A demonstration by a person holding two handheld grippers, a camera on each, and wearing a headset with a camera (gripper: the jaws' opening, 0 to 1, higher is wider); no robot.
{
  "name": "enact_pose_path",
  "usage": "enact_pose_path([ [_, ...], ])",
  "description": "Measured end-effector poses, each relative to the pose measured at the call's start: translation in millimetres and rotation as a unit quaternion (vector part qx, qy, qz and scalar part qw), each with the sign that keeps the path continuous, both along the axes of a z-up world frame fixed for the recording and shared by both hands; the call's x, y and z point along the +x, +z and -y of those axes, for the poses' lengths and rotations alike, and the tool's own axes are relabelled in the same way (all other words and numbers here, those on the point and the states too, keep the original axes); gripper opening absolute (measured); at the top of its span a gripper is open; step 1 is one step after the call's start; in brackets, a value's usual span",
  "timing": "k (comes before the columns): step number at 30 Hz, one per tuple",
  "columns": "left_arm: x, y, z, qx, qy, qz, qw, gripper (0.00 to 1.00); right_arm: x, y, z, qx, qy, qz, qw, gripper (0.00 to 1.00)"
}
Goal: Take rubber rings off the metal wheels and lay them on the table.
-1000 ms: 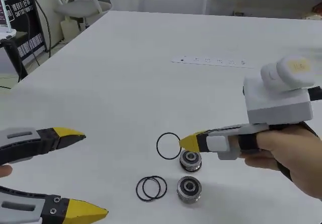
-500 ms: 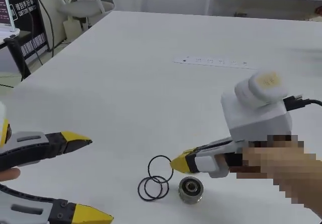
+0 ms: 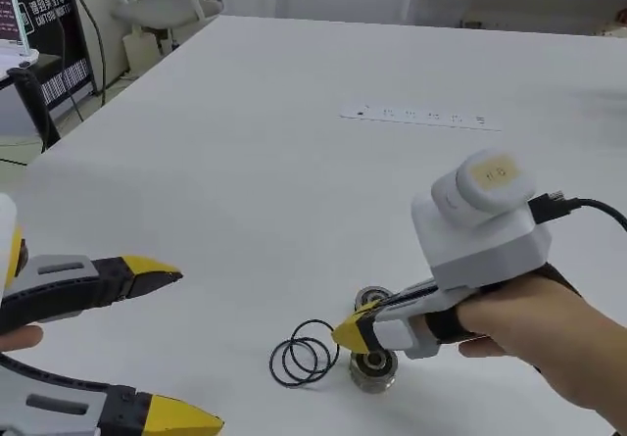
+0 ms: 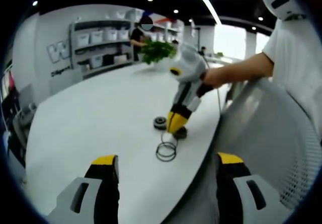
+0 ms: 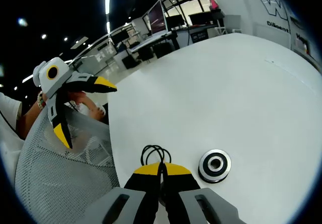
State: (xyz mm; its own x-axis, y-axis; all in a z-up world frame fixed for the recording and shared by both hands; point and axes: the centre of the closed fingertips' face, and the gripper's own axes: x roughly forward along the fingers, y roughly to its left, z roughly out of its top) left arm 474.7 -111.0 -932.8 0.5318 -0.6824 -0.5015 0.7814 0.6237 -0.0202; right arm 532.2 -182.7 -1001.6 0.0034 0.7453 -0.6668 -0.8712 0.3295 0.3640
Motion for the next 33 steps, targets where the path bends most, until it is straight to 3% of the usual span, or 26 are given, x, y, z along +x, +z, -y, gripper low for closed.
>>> enact_pose_path([
  [11, 1.1, -0.4, -1.4, -0.006, 0.006, -0.003, 1.0, 0.79, 1.0, -11.3, 0.9, -0.027, 0.006, 0.013, 0.9995, 0.0],
  [33, 1.8, -1.5, -2.8, -0.005, 0.011, -0.005, 0.9999, 0.77, 5.9, -17.0, -2.2, -0.037, 0.002, 0.029, 0.9989, 0.01],
])
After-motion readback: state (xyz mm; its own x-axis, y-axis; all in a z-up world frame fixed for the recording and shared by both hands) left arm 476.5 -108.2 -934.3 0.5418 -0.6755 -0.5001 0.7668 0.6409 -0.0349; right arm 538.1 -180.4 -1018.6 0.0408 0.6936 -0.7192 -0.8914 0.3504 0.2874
